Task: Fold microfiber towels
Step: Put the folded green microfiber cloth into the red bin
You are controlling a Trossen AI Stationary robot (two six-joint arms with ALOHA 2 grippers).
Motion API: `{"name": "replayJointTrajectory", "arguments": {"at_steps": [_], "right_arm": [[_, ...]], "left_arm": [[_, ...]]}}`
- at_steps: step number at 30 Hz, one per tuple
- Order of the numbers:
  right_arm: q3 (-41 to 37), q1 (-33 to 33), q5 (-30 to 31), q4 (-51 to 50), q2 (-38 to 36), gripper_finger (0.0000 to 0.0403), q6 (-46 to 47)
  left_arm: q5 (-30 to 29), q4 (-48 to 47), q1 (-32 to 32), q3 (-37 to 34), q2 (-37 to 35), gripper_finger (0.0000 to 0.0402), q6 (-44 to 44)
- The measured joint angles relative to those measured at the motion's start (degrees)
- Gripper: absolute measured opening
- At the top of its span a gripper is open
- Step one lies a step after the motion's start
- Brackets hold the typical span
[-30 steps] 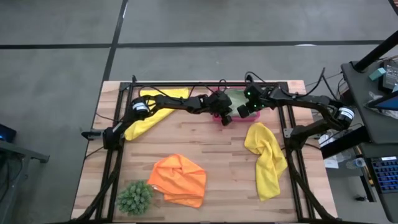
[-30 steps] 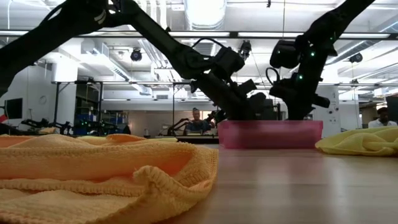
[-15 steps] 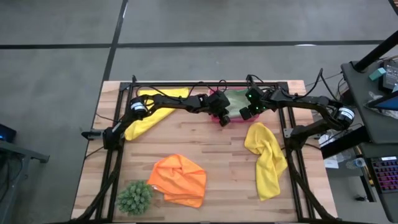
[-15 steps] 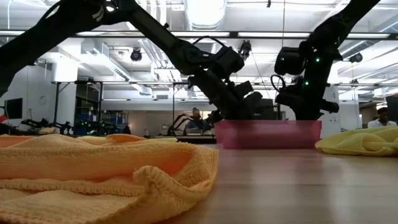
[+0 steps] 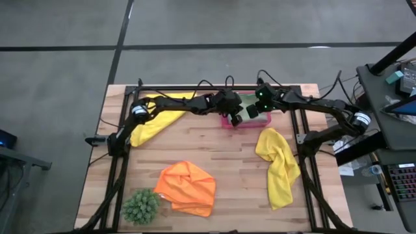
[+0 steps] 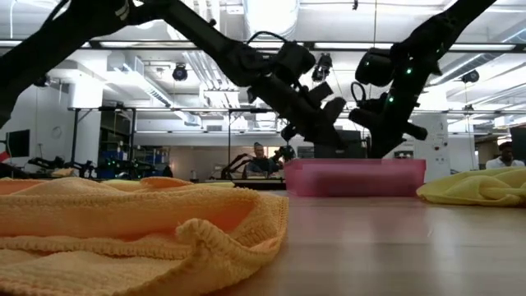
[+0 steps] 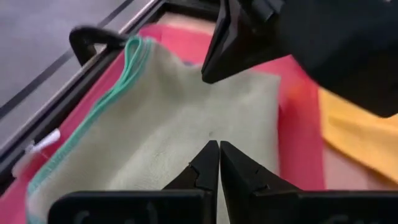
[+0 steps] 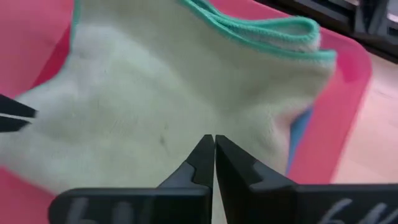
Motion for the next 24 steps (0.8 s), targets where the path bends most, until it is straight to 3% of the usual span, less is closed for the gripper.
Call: {"name": "replayJointTrajectory", "arguments": {"at_steps": [6,12,24], "right_arm": [[0.0,-1.04,0.07,4.42,4.89,0.0009,-0.83],[0.0,-2.04,4.83,4.37,9.64,0.0009,-1.18],[0.0,-2.4,5.87,3.38,8.97,0.0009,-2.02]], "left_arm": [[-0.37,0.51,0.12,-0.42,3.55,0.0,-0.14],[-0.47,-3.06,0.17,-0.56,4.32,0.0,-1.37],[-0.48,-6.27,0.28,-0.11,3.29,0.0,-1.49]]}}
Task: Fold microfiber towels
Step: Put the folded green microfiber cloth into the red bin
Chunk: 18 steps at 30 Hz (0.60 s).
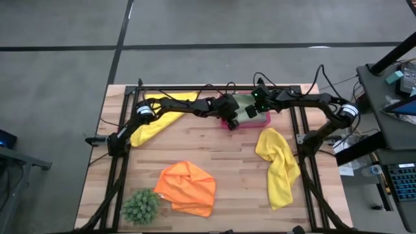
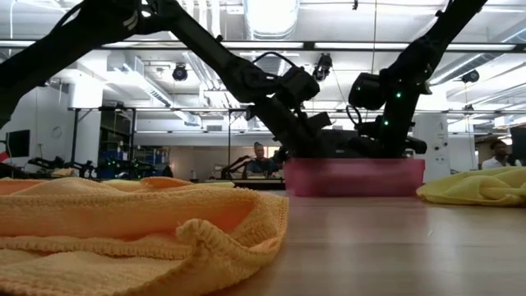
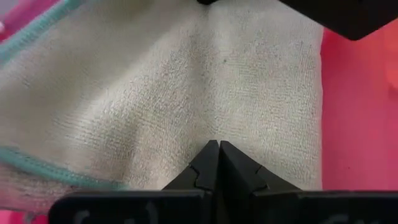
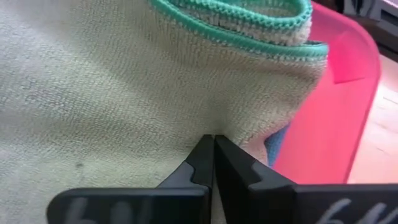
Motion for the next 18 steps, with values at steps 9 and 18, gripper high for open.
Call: {"name": "replayJointTrajectory", "arguments": {"at_steps": [9,18], "right_arm": [[0.61,-0.05,0.04,1.45,-4.7,0.0009,-0.7],[0.61,-0.35,0.04,6.77,-2.35,0.0009,-2.34]], "left_arm": [[-2.04,5.18,0.48,-0.23,-4.02,0.0,3.35],[-2.86,4.53,1.07,-0.72,-1.18,0.0,2.99]]}}
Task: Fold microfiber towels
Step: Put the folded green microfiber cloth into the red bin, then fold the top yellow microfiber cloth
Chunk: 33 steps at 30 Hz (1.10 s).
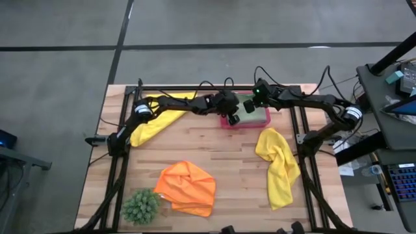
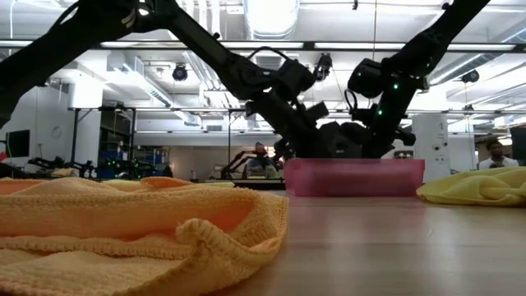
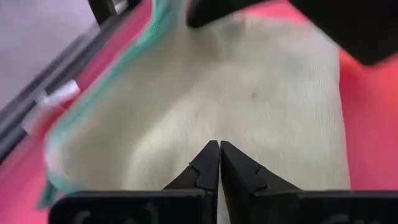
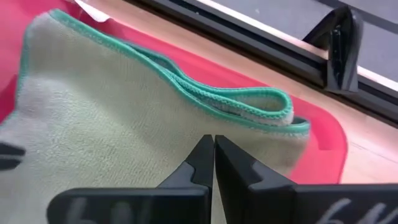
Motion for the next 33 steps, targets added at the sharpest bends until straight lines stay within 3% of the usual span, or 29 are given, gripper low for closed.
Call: {"name": "replayJointTrajectory", "arguments": {"at_steps": [16,26,33], "right_arm": [[-0.1,-0.38,2.53,-0.92,5.65,0.0009,-0.87],[-0.09,2.33,2.55,-1.99,-3.79,0.0009,0.12],[-0.09,13.41,0.94,-3.4,-13.45,0.0009,1.78]], "left_arm": [[-1.68,-3.68,0.05,-0.77,0.05,0.0,-1.57],[-1.64,-6.21,-2.37,-1.12,-9.0,0.0,-0.61],[-1.62,-6.14,-12.52,-8.77,-21.14,0.0,1.53]]}}
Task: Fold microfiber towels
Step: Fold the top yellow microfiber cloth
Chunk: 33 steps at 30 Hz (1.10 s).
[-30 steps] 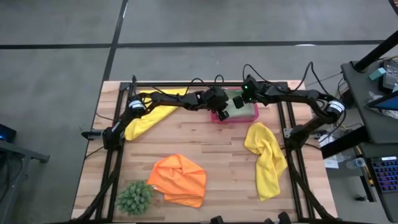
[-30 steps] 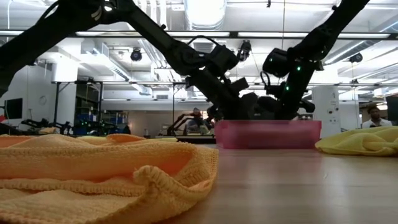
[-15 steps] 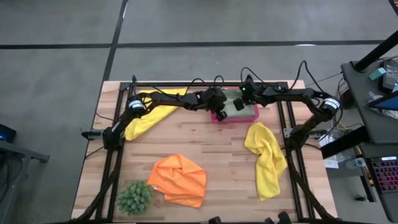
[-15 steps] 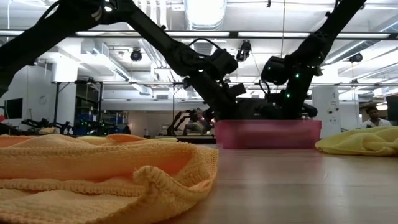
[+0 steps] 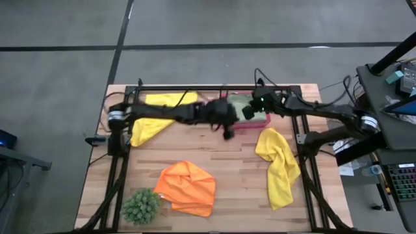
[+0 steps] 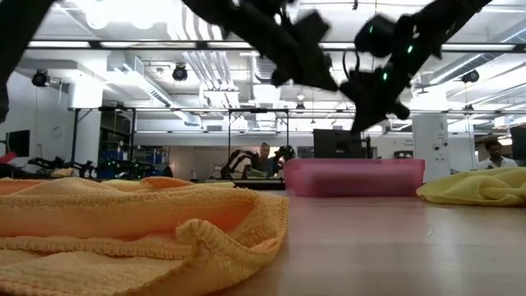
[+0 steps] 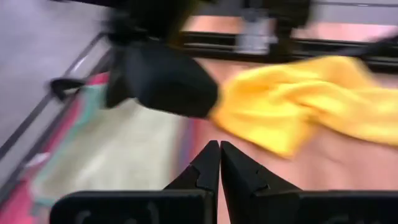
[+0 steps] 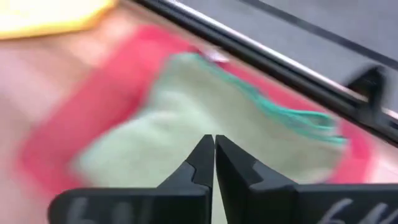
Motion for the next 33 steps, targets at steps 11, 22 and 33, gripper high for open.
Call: {"name": "replayJointTrajectory", "arguments": {"at_steps": [11,22,33], "right_arm": [[-0.04,20.97,0.44,0.56,-4.16,0.0009,0.56],[-0.09,25.53,0.54,2.67,-2.65,0.0009,-2.81],[-0.15,25.49,0.8,5.89,-1.24,0.0009,-5.95]], "left_arm": [[-0.09,-0.8,-16.7,-16.88,-14.66,0.0,-9.06],[-1.44,-5.91,-18.32,-27.42,-20.61,0.0,-25.48],[-13.65,-36.62,-5.72,-28.9,-24.02,0.0,-36.95]]}}
